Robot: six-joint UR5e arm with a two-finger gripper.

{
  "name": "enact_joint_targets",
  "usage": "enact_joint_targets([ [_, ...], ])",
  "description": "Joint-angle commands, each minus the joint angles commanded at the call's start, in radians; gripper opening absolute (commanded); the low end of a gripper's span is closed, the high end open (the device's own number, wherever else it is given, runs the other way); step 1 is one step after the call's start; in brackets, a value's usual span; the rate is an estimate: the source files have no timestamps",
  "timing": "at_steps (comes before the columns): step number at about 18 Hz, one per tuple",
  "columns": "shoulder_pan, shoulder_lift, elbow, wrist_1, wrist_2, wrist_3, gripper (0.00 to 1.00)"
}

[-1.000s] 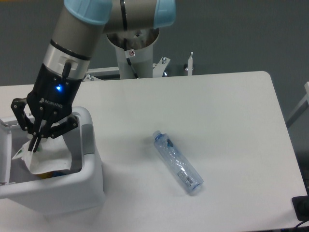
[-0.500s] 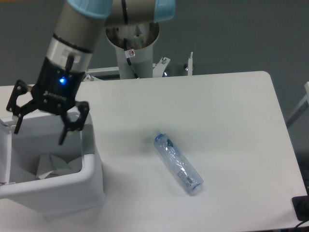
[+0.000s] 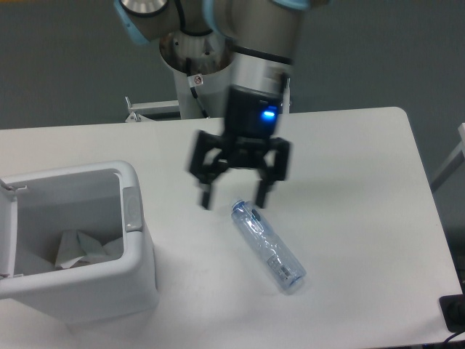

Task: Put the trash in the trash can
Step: 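Move the gripper over the clear water bottle and lower it, then close the gripper around the bottle's end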

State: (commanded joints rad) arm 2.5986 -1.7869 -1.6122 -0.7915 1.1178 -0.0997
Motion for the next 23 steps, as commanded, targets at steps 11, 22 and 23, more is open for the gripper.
enact_joint_targets([
  [11,-0.09,-0.299,0.061,0.017,0.31,0.095,1.0],
  [22,-0.143,-0.371,0.026,0.014,0.404,0.158,1.0],
  [23,-0.143,-0.376,0.026,0.015,0.404,0.158,1.0],
])
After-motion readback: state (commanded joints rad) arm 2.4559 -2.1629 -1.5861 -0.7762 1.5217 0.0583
